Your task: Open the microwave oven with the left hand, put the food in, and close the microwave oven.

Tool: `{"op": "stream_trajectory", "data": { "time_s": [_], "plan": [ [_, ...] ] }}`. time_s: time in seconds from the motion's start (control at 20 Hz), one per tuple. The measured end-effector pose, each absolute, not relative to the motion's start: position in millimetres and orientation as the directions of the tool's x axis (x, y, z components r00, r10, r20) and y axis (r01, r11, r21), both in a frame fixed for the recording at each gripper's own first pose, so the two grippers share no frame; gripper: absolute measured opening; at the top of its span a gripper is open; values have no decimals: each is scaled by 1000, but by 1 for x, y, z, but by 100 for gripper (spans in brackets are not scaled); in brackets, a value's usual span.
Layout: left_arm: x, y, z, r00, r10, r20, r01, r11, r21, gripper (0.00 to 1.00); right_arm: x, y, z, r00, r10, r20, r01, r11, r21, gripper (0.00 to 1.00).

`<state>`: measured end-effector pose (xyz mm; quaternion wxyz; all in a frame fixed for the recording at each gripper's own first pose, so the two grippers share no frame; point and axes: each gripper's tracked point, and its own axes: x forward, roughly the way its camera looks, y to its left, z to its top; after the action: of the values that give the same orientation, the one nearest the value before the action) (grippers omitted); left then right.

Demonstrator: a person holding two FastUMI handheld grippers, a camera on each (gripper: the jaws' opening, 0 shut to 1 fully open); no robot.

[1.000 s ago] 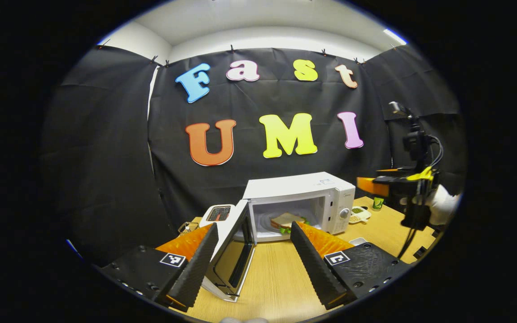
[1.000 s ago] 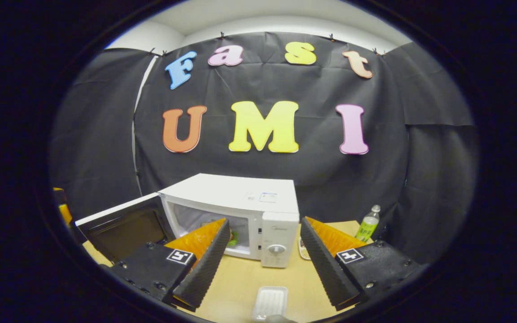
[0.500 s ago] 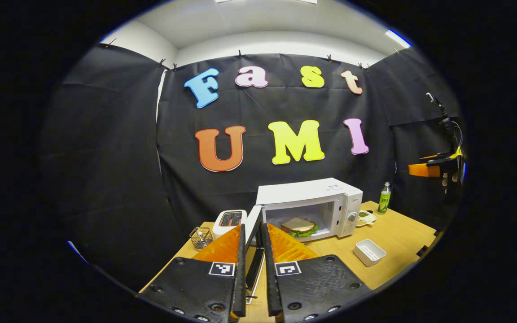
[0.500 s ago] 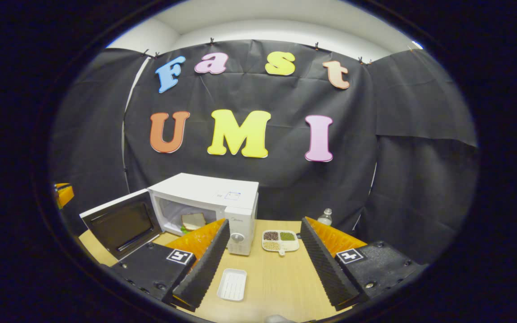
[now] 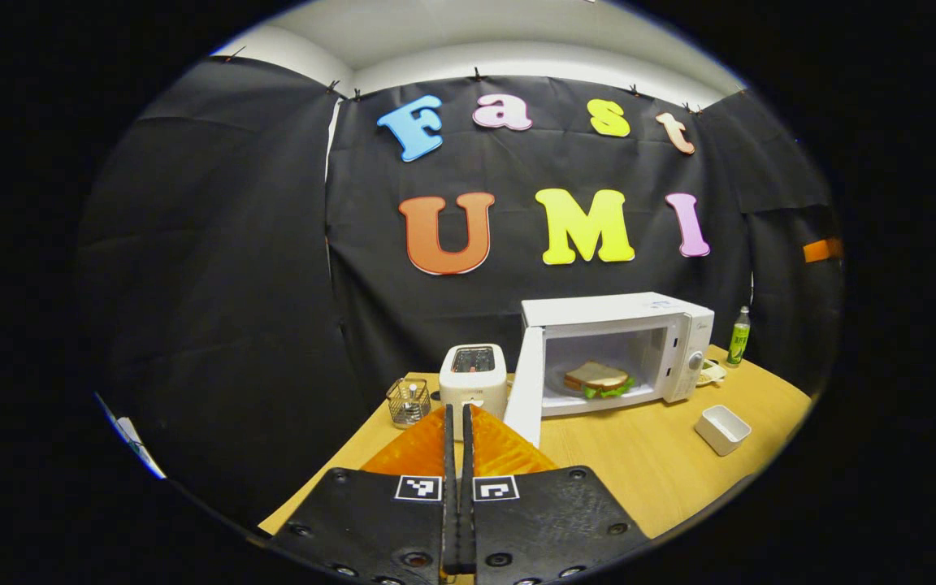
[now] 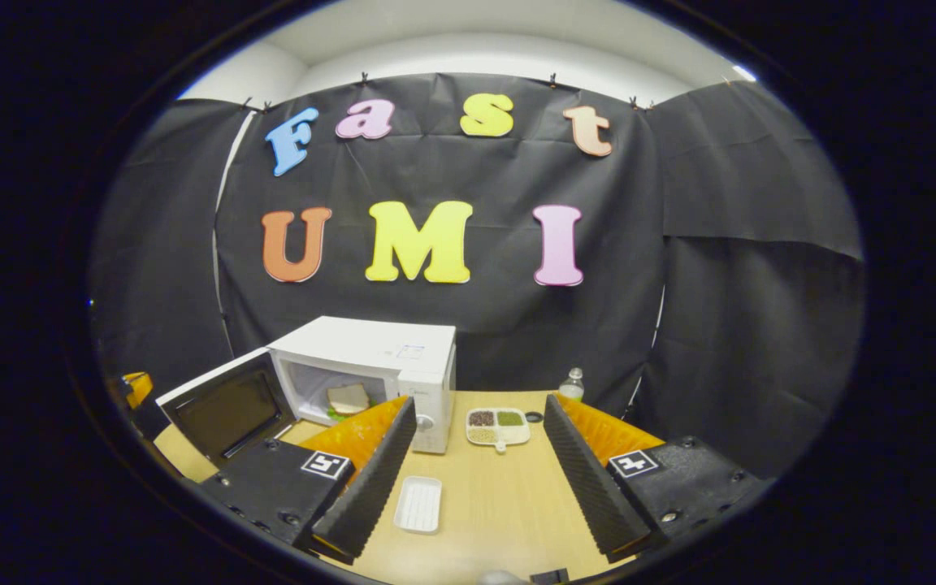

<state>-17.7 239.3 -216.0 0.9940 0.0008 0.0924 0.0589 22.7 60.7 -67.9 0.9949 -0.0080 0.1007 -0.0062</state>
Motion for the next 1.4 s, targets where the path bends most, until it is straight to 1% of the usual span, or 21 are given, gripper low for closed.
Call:
{"op": "stream_trajectory", "data": {
  "time_s": [0.05, 0.1, 0.15, 0.25, 0.3, 0.4, 0.45, 0.5, 0.55, 0.65, 0.8, 0.85, 0.9, 1.25, 1.3, 1.35, 1.4],
  "plan": [
    [-16, 246, -227, 972, 129, -195, -129, 992, 13, 0, 21, 58, -68, 978, -22, -205, 19, 1000, -18, 100],
    [-15, 252, -235, 969, 134, -207, -135, 991, 6, 0, 19, 56, -69, 978, -27, -208, 24, 1000, -19, 92],
    [-14, 255, -243, 965, 141, -219, -143, 990, 6, 0, 18, 55, -70, 977, -33, -211, 29, 999, -19, 92],
    [-10, 251, -261, 962, 120, -244, -125, 992, -4, 0, 15, 55, -74, 974, -32, -225, 31, 999, -10, 92],
    [-10, 248, -265, 960, 115, -257, -119, 993, 0, 0, 14, 55, -78, 972, -33, -232, 32, 999, -7, 100],
    [-10, 246, -265, 960, 111, -257, -107, 994, 30, 0, 13, 55, -80, 971, -34, -238, 34, 999, -4, 100],
    [-10, 244, -263, 961, 105, -256, -102, 994, 25, 0, 14, 56, -80, 972, -30, -234, 30, 1000, -2, 92],
    [-10, 238, -262, 962, 95, -256, -92, 996, 21, 0, 15, 56, -80, 972, -28, -232, 28, 1000, -4, 100],
    [-10, 231, -262, 962, 86, -259, -81, 996, 29, 0, 16, 56, -80, 973, -23, -231, 23, 1000, 0, 92],
    [-12, 220, -261, 961, 78, -265, -68, 997, 46, 0, 16, 57, -81, 973, -10, -232, 13, 1000, 12, 92],
    [-12, 193, -258, 964, 43, -264, -32, 998, 44, 0, 20, 53, -85, 971, -1, -239, 8, 1000, 27, 92],
    [-11, 183, -259, 963, 32, -268, -21, 999, 42, 0, 21, 51, -87, 970, 5, -242, 3, 999, 34, 100],
    [-11, 172, -260, 963, 15, -269, -6, 999, 35, 0, 22, 51, -88, 969, 9, -247, 0, 999, 36, 92],
    [8, 83, -260, 956, -109, -273, 122, 992, 30, 0, 23, 33, -87, 967, 20, -255, -11, 999, 36, 92],
    [11, 71, -260, 954, -128, -271, 141, 990, 31, 0, 24, 30, -87, 967, 21, -255, -12, 999, 35, 100],
    [15, 60, -261, 952, -144, -271, 158, 987, 31, 0, 24, 24, -87, 966, 19, -256, -10, 999, 35, 92],
    [20, 50, -260, 950, -154, -271, 170, 985, 36, 0, 24, 17, -85, 965, 20, -260, -11, 999, 35, 92]
  ]
}}
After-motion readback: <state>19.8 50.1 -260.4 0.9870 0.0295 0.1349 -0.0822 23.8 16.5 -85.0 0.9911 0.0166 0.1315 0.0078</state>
